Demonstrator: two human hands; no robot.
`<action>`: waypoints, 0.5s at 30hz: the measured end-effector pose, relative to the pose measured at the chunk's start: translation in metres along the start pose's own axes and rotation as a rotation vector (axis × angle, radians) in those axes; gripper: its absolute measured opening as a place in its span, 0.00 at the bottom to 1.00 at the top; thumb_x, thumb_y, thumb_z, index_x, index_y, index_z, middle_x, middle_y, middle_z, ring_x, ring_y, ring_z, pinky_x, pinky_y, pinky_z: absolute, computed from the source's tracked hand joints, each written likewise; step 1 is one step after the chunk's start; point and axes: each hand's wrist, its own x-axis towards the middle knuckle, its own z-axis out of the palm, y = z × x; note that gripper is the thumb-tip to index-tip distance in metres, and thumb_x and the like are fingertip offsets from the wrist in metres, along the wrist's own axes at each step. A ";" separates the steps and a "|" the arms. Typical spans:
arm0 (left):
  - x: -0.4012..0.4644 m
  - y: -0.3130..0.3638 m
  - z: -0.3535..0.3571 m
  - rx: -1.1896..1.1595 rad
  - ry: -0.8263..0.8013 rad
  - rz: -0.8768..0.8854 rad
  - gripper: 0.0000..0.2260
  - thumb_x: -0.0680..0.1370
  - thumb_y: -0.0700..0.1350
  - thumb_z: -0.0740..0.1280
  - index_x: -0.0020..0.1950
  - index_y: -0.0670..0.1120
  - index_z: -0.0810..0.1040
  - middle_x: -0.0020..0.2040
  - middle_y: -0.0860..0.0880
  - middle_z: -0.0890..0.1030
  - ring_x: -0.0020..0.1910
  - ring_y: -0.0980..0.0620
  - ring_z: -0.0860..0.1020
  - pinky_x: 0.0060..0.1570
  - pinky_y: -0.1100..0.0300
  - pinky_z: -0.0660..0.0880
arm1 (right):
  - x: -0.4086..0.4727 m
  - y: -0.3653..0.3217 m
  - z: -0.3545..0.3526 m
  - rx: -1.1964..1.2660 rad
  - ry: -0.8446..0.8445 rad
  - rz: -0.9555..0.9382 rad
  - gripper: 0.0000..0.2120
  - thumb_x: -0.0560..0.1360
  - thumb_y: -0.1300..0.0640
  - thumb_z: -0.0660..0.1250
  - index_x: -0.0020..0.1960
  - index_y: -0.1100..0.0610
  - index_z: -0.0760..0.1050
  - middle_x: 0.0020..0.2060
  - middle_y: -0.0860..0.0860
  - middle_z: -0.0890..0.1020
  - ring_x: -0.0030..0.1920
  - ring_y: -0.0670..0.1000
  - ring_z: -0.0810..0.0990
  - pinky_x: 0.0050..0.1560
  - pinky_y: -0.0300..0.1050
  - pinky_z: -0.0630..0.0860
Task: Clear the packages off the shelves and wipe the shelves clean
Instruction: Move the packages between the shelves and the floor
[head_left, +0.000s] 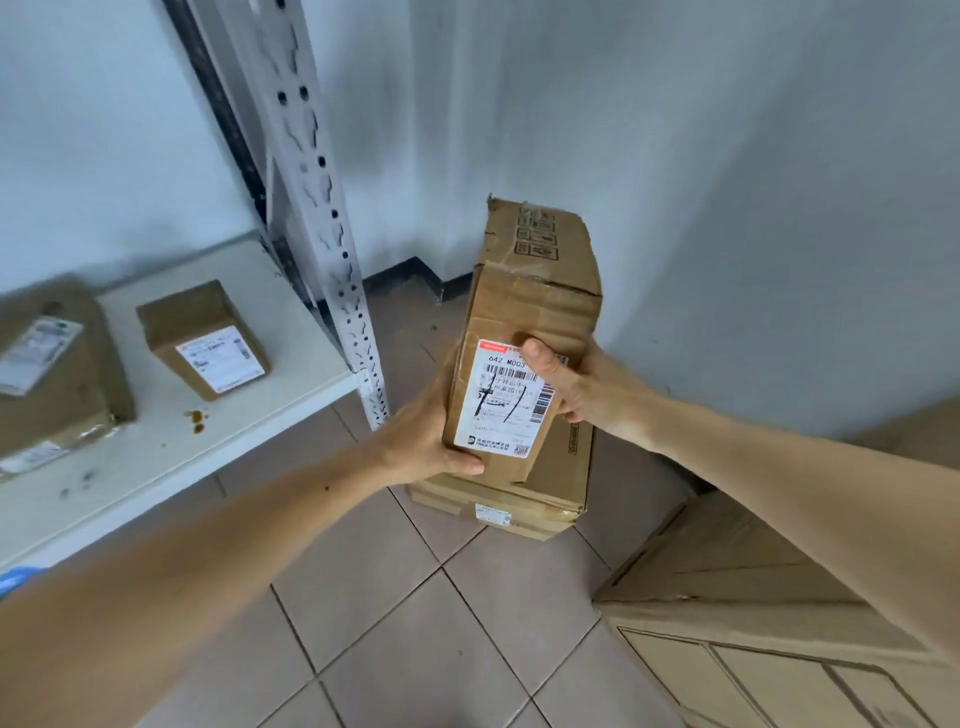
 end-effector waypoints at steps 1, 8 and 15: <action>-0.007 0.018 -0.015 0.005 -0.006 0.013 0.56 0.64 0.45 0.81 0.81 0.50 0.45 0.76 0.57 0.62 0.75 0.57 0.62 0.73 0.48 0.64 | -0.011 -0.020 -0.008 -0.021 0.001 -0.009 0.64 0.49 0.12 0.55 0.77 0.44 0.54 0.47 0.37 0.83 0.54 0.46 0.82 0.63 0.51 0.77; -0.064 0.151 -0.114 0.082 0.008 0.087 0.56 0.66 0.47 0.80 0.80 0.53 0.42 0.77 0.59 0.60 0.68 0.61 0.69 0.61 0.65 0.73 | -0.093 -0.163 -0.064 -0.110 -0.021 -0.065 0.56 0.57 0.14 0.52 0.76 0.46 0.58 0.53 0.44 0.85 0.51 0.47 0.84 0.52 0.46 0.81; -0.129 0.268 -0.204 0.172 0.065 0.171 0.54 0.68 0.49 0.79 0.80 0.55 0.43 0.77 0.59 0.58 0.73 0.60 0.63 0.70 0.60 0.66 | -0.180 -0.295 -0.103 -0.132 0.006 -0.178 0.49 0.63 0.17 0.52 0.74 0.47 0.60 0.47 0.41 0.85 0.45 0.40 0.84 0.40 0.34 0.79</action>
